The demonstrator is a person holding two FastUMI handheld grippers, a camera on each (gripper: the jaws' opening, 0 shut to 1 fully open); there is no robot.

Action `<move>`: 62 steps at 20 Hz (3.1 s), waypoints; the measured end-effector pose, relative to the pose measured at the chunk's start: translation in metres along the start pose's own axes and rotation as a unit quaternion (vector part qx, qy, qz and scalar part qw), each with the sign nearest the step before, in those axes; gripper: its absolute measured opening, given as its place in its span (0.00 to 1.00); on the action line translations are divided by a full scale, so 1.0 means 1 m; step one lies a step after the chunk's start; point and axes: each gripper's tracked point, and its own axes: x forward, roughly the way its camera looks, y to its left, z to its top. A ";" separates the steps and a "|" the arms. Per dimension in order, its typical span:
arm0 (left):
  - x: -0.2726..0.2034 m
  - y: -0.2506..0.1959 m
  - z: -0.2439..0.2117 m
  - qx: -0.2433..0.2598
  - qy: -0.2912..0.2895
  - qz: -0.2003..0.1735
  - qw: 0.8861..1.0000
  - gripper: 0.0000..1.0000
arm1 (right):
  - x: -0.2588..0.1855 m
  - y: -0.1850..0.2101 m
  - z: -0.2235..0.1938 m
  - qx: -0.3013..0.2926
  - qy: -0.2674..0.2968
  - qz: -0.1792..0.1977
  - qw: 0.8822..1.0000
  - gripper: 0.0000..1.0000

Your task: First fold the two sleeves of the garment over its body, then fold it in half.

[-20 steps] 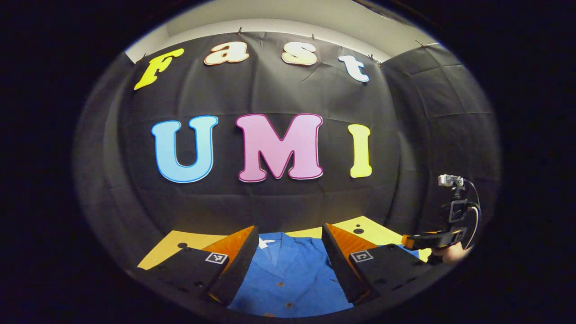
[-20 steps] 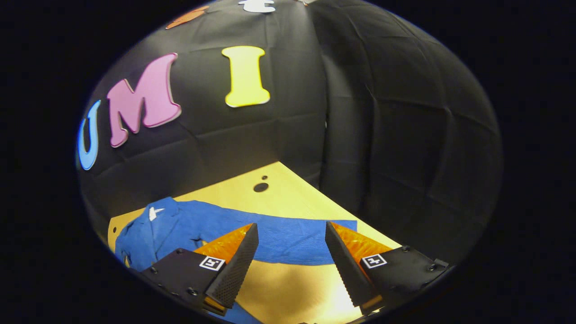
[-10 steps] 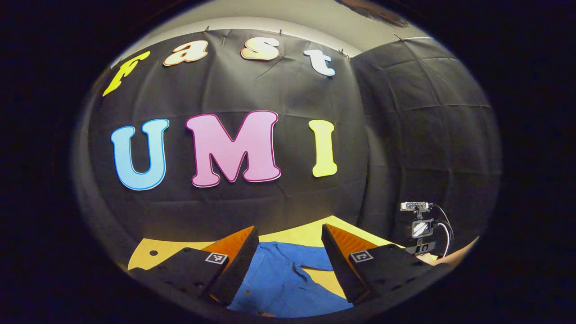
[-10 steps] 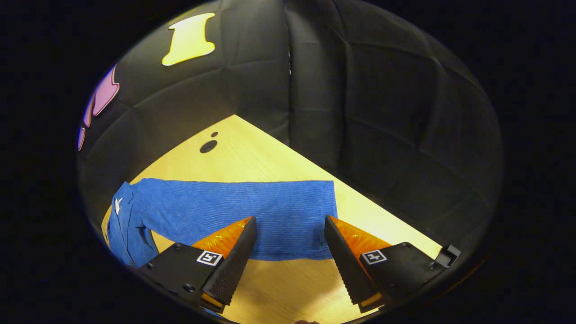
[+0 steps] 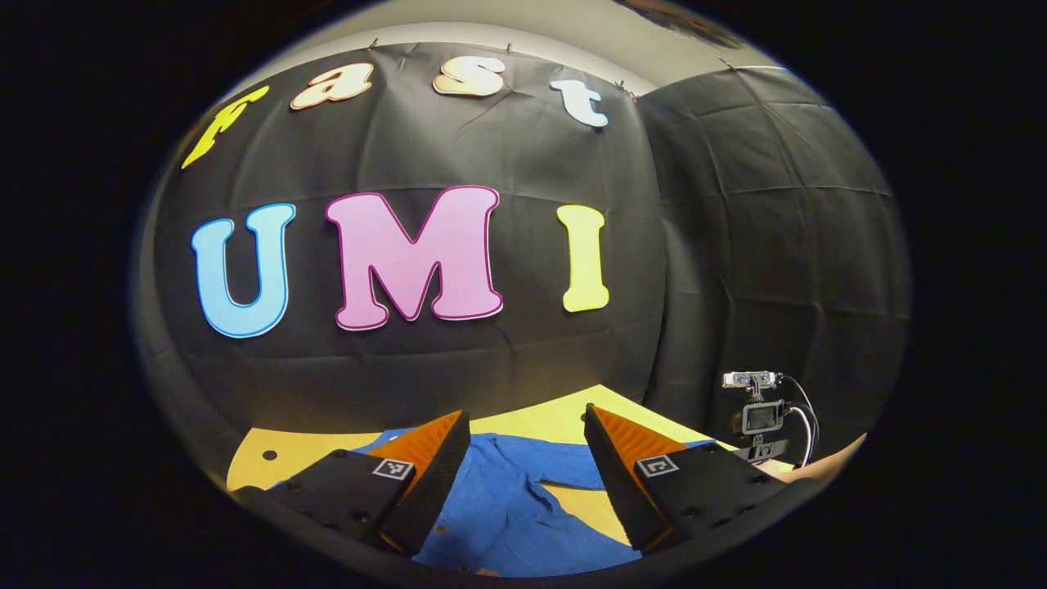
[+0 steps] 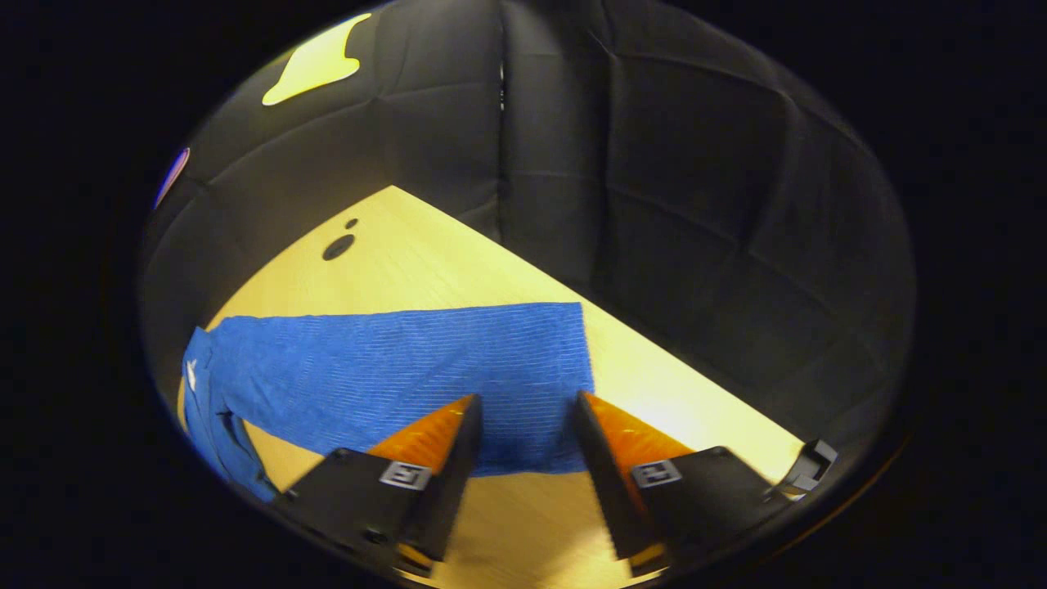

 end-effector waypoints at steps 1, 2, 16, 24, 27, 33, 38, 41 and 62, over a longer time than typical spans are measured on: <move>-0.002 0.000 0.001 0.000 -0.002 -0.001 1.000 0.81 | 0.000 -0.006 0.001 0.010 0.005 -0.007 1.000 0.47; -0.005 -0.001 0.001 -0.001 -0.002 -0.001 1.000 0.81 | 0.000 -0.013 0.004 0.017 0.003 -0.014 1.000 0.27; -0.056 0.023 -0.016 -0.007 0.013 0.034 0.999 0.81 | -0.009 -0.013 0.004 0.083 0.008 0.053 0.995 0.01; -0.064 0.016 -0.012 -0.008 0.003 0.027 1.000 0.81 | -0.061 0.030 0.030 0.059 -0.037 0.115 0.991 0.01; -0.071 0.019 -0.010 -0.010 -0.005 0.028 1.000 0.81 | -0.077 0.054 0.051 0.040 -0.056 0.134 0.989 0.01; -0.102 0.059 -0.018 -0.033 -0.015 0.069 0.997 0.81 | -0.134 0.134 0.076 -0.002 -0.100 0.198 0.975 0.01; -0.139 0.106 -0.033 -0.060 -0.019 0.125 0.990 0.81 | -0.190 0.228 0.071 -0.047 -0.110 0.268 0.956 0.01; -0.164 0.138 -0.047 -0.067 -0.015 0.161 0.985 0.81 | -0.218 0.292 0.046 -0.088 -0.102 0.309 0.941 0.00; -0.287 0.329 -0.219 -0.149 0.074 0.359 0.918 0.81 | -0.233 0.593 -0.261 -0.254 0.042 0.395 0.882 0.66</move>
